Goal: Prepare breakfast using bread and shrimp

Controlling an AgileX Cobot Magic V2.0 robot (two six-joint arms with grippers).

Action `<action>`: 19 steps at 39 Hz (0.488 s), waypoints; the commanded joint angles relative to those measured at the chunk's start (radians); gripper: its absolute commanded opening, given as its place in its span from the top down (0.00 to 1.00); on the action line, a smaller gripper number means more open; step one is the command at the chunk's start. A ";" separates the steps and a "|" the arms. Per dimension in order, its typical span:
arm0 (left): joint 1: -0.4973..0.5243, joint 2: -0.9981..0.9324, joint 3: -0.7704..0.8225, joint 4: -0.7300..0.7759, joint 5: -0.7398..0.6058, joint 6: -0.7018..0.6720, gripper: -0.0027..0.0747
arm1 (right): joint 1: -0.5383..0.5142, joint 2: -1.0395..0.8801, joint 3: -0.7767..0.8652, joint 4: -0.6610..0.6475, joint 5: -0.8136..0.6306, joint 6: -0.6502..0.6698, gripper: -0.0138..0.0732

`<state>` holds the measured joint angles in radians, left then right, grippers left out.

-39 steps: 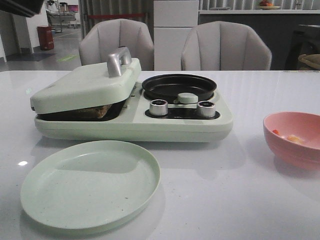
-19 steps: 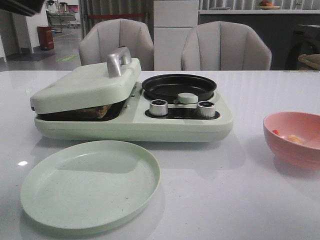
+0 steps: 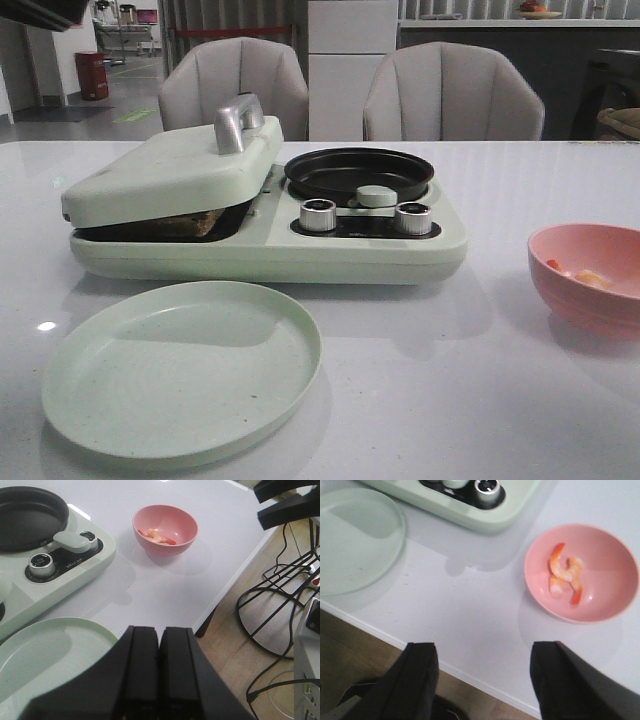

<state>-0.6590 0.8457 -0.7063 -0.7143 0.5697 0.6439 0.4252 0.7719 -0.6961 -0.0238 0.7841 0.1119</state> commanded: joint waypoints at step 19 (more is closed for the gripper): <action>-0.009 -0.006 -0.029 -0.035 -0.059 0.003 0.84 | -0.455 0.539 -0.324 0.173 -0.014 -0.209 0.26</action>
<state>-0.6590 0.8457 -0.7063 -0.7143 0.5675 0.6439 0.0195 1.2784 -0.9541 0.1123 0.7985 -0.0415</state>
